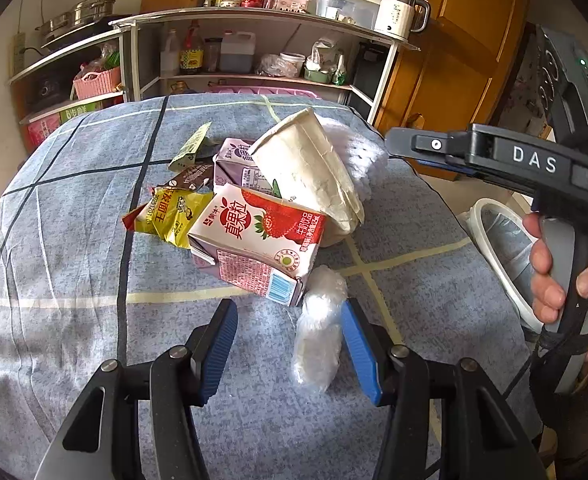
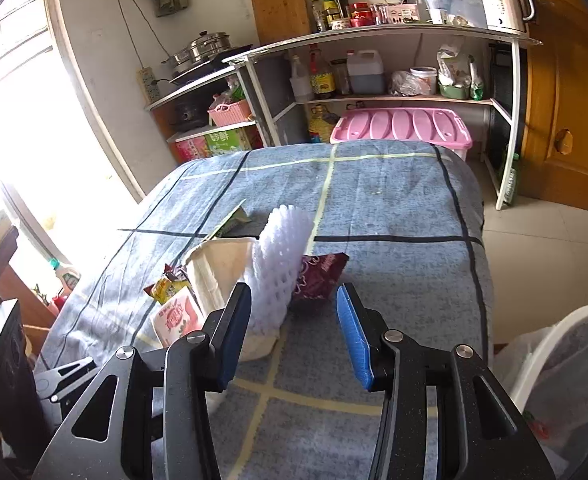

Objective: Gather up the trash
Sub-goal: 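Grasp the clear plastic bag with the left tool while the right tool grasps another foam net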

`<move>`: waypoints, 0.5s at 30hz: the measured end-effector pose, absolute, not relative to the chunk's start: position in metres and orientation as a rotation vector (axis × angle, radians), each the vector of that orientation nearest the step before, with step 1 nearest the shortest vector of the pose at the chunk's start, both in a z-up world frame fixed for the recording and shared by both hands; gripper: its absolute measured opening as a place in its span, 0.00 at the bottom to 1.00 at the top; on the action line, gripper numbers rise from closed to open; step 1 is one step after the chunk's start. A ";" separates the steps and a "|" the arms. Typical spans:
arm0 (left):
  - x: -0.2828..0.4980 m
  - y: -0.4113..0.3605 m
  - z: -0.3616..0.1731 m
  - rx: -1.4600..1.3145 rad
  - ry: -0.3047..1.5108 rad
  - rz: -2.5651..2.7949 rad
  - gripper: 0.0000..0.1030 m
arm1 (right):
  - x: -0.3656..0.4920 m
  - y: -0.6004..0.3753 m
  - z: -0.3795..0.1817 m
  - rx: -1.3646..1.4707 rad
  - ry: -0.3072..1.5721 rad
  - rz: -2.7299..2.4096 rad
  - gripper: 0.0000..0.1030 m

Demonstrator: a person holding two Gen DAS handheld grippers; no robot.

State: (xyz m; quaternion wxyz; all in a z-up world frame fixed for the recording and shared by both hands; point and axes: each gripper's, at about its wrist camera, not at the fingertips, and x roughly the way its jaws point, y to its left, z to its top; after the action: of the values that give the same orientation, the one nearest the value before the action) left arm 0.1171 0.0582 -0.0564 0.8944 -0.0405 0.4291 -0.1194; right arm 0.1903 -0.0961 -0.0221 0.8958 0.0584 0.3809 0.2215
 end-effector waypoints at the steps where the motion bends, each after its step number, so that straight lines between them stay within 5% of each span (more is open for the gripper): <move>1: 0.118 0.059 -0.057 -0.095 0.889 -0.248 0.52 | 0.193 -0.094 -0.022 0.130 0.791 0.472 0.45; 13: 0.119 0.048 -0.064 -0.087 0.910 -0.289 0.52 | 0.205 -0.077 -0.036 0.137 0.843 0.508 0.44; 15: 0.119 0.045 -0.068 -0.079 0.922 -0.296 0.52 | 0.205 -0.077 -0.038 0.136 0.849 0.507 0.37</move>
State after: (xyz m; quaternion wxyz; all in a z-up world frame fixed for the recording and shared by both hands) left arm 0.1190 0.0454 -0.0676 0.8843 -0.0380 0.4432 -0.1421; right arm 0.2049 -0.0766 -0.0378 0.8780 0.0652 0.4073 0.2430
